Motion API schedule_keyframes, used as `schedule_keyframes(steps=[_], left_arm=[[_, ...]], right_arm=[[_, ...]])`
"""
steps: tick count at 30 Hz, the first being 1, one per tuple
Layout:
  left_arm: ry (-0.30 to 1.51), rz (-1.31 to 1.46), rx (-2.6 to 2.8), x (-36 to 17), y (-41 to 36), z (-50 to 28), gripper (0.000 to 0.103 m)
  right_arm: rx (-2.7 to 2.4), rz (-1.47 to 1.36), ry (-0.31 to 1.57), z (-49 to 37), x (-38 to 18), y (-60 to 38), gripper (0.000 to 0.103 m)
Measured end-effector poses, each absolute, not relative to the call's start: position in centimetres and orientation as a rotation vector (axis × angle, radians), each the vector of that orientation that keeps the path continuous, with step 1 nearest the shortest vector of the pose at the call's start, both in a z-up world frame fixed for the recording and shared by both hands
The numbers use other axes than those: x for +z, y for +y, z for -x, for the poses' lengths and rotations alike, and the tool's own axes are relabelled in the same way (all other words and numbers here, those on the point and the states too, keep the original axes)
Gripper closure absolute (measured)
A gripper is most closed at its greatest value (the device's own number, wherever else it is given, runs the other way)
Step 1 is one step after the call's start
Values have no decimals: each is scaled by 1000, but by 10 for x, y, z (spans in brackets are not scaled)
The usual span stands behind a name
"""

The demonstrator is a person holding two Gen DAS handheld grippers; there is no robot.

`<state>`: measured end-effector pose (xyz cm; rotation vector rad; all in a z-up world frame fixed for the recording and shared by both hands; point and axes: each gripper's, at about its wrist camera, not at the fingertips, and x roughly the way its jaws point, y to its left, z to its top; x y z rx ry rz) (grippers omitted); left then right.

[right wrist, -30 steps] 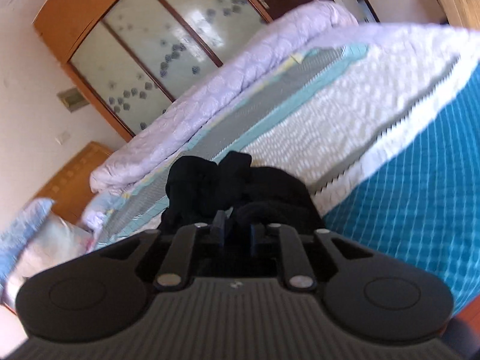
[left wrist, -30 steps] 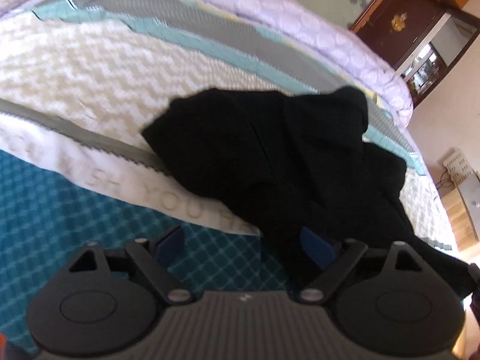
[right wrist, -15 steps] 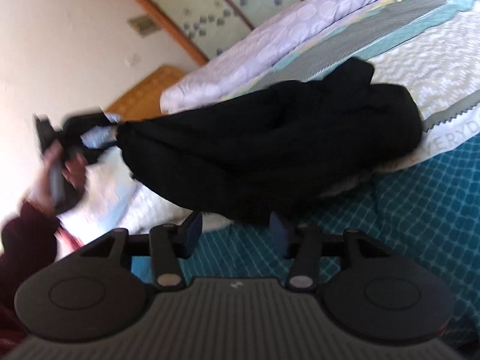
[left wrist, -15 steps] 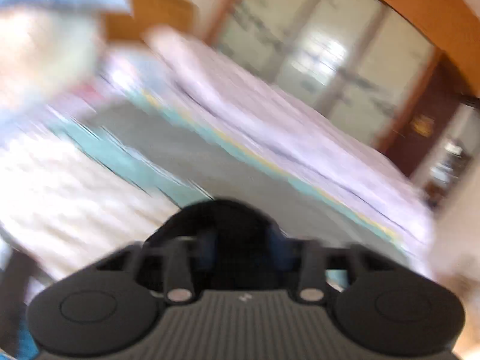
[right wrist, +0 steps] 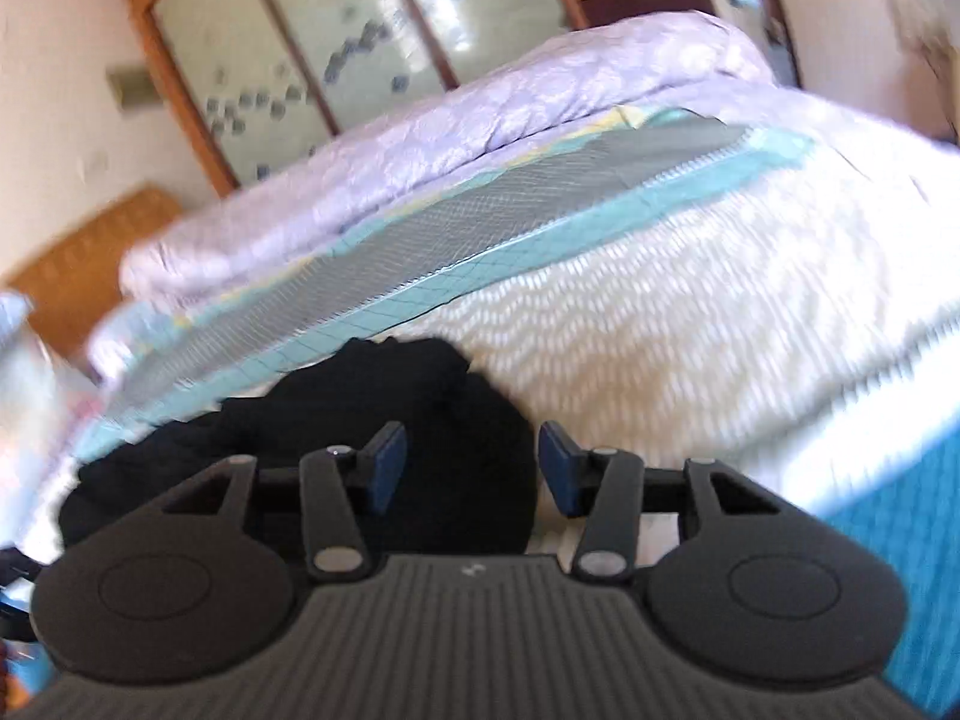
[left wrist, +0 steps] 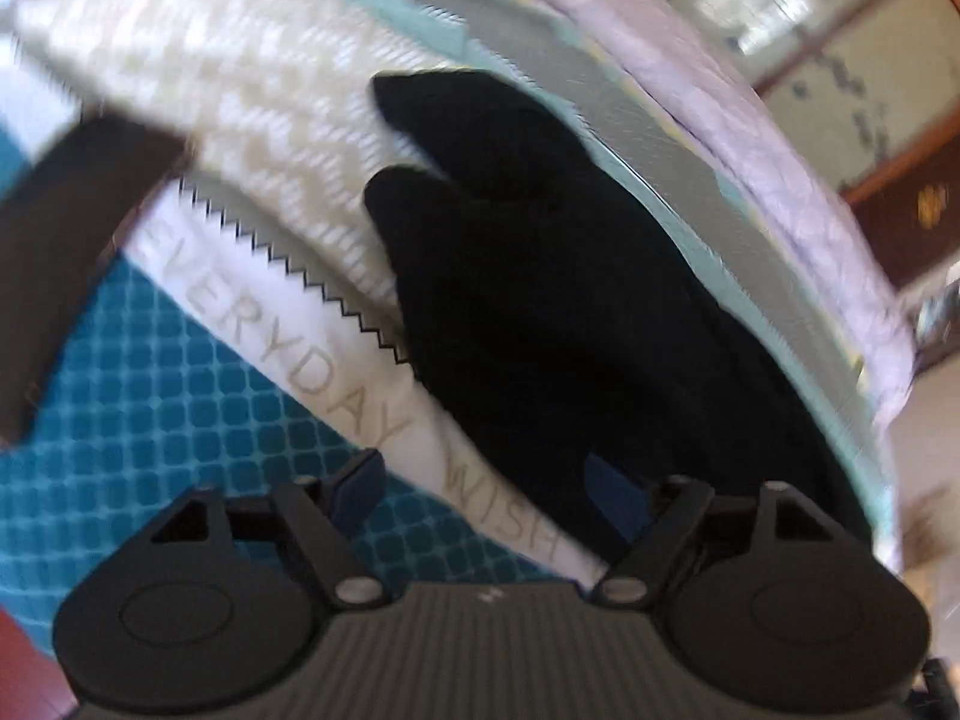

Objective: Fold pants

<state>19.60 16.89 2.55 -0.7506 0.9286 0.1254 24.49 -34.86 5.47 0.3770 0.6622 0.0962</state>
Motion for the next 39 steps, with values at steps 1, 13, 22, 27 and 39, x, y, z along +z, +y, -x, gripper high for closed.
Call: schedule_keyframes(steps=[1, 13, 22, 27, 39], left_arm=[[904, 782, 137, 25, 172, -206, 20], [914, 682, 136, 27, 139, -254, 97], [881, 713, 104, 74, 155, -208, 98], [946, 729, 191, 32, 173, -196, 98], [945, 703, 236, 23, 159, -213, 97]], right_arm=[[96, -344, 702, -268, 49, -349, 52], [68, -564, 669, -271, 59, -387, 95], [-70, -598, 545, -86, 91, -442, 90], [-188, -518, 783, -49, 40, -441, 88], [-161, -532, 739, -206, 32, -488, 55]])
